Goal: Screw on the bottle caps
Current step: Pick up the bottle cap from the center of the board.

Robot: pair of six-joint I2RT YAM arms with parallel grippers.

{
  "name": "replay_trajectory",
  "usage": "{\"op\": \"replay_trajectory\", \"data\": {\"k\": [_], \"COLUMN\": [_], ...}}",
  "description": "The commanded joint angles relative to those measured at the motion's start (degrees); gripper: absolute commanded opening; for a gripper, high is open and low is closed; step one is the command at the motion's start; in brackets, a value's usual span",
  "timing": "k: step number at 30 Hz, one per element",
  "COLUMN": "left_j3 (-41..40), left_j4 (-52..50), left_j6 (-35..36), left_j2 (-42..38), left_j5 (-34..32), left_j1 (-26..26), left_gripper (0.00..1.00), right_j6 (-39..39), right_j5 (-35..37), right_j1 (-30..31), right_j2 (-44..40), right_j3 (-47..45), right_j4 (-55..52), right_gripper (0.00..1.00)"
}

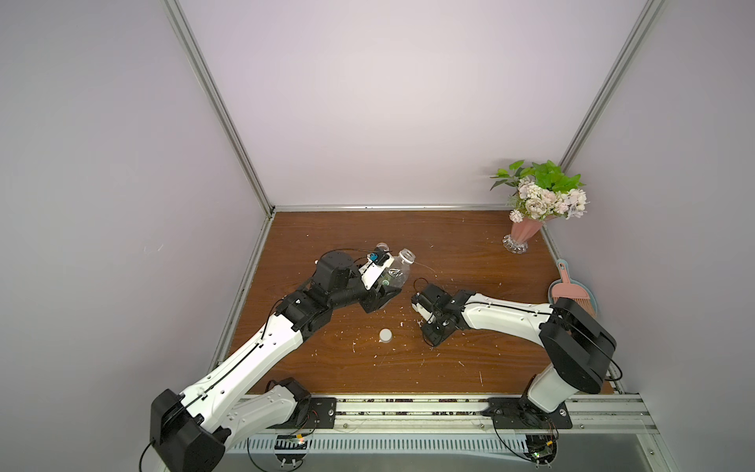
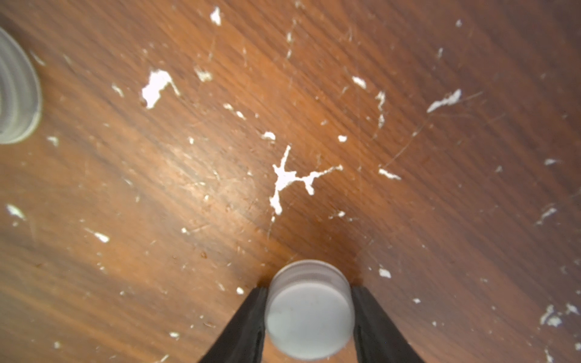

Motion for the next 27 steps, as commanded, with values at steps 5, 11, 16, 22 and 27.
{"op": "replay_trajectory", "data": {"k": [5,11,16,22,27], "left_j3": [-0.53,-0.78,-0.81,-0.91,-0.07], "left_j4": [1.54,1.62,1.63,1.30,-0.24], "left_j6": [-0.33,-0.20,-0.14,0.34,0.99], "left_j2": [-0.76,-1.04,-0.76,0.01,1.88], "left_j5": [-0.48,-0.42,0.04,1.41,3.60], "left_j1": [0.04,0.13,0.13,0.13,0.05], "left_gripper": [0.34,0.35,0.35,0.35,0.36], "right_j6": [0.83,1.10,-1.73,-6.20,-11.46], "right_j5": [-1.82,-6.06,-14.86,-21.85,-29.59], "right_j1": [0.17,-3.62,-9.83,-18.26,-21.89], "right_j2": [-2.28,-10.93,-20.82,-28.39,-31.09], "right_j3": [0.71,-0.88,-0.79,3.41,8.62], "right_j4": [-1.01,2.30,4.05,2.03,1.51], "right_gripper": [0.34,0.25,0.25,0.25,0.25]}}
